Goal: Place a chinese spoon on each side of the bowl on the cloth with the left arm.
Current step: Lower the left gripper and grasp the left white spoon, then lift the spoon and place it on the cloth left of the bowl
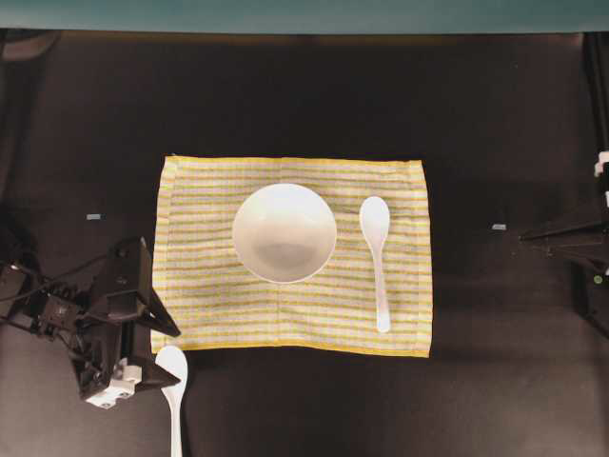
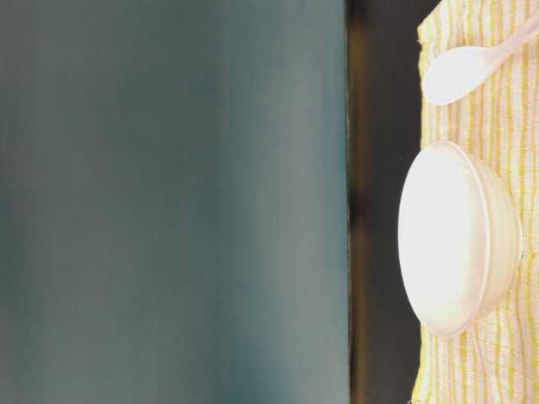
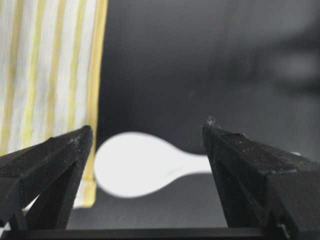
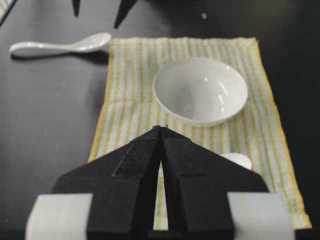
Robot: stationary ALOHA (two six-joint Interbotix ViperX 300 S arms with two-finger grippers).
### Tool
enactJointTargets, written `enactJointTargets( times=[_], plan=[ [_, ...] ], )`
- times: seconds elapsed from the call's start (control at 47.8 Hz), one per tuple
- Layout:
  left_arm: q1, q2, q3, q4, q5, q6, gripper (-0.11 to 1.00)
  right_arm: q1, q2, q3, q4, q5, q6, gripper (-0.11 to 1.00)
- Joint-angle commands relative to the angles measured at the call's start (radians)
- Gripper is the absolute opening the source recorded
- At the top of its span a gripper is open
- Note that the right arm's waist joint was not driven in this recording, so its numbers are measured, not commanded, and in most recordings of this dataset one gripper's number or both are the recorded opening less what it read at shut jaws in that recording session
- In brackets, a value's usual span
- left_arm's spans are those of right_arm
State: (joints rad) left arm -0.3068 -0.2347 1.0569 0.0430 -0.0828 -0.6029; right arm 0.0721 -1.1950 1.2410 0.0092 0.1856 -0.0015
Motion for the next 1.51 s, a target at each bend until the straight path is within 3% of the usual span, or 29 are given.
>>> enactJointTargets(
  times=[0.0, 0.398, 0.565, 0.628, 0.838, 0.942, 1.068, 1.152, 1.298, 1.382, 1.487],
  plan=[
    [0.000, 0.029, -0.003, 0.003, -0.005, -0.003, 0.86, 0.000, 0.006, -0.005, 0.017, -0.014, 0.008, 0.00],
    [-0.038, 0.120, -0.028, 0.003, -0.011, -0.017, 0.85, 0.000, 0.005, -0.005, 0.023, -0.020, 0.057, 0.00],
    [-0.038, 0.120, -0.025, 0.003, -0.003, -0.015, 0.77, 0.000, 0.005, 0.002, 0.023, -0.020, 0.064, 0.00],
    [-0.038, 0.118, -0.025, 0.003, 0.009, -0.014, 0.68, 0.000, 0.005, 0.006, 0.023, -0.018, 0.064, 0.00],
    [-0.025, 0.041, -0.048, 0.003, 0.132, 0.000, 0.10, 0.000, 0.005, 0.012, 0.023, -0.018, 0.067, 0.00],
    [0.002, -0.011, -0.071, 0.003, 0.210, 0.017, 0.06, 0.000, -0.002, 0.009, 0.023, -0.041, 0.078, 0.00],
    [0.067, -0.100, -0.135, 0.003, 0.342, 0.084, 0.06, 0.000, -0.012, 0.008, 0.023, -0.087, 0.083, 0.00],
    [0.137, -0.156, -0.189, 0.003, 0.440, 0.167, 0.06, 0.002, -0.017, 0.006, 0.020, -0.092, 0.075, 0.00],
    [0.295, -0.192, -0.244, 0.003, 0.566, 0.357, 0.06, 0.000, -0.017, 0.005, 0.018, -0.089, 0.074, 0.00],
    [0.400, -0.181, -0.256, 0.003, 0.589, 0.476, 0.06, 0.002, -0.017, 0.005, 0.018, -0.089, 0.074, 0.00],
    [0.499, -0.156, -0.262, 0.003, 0.591, 0.575, 0.06, 0.000, -0.017, 0.005, 0.018, -0.091, 0.080, 0.00]
  ],
)
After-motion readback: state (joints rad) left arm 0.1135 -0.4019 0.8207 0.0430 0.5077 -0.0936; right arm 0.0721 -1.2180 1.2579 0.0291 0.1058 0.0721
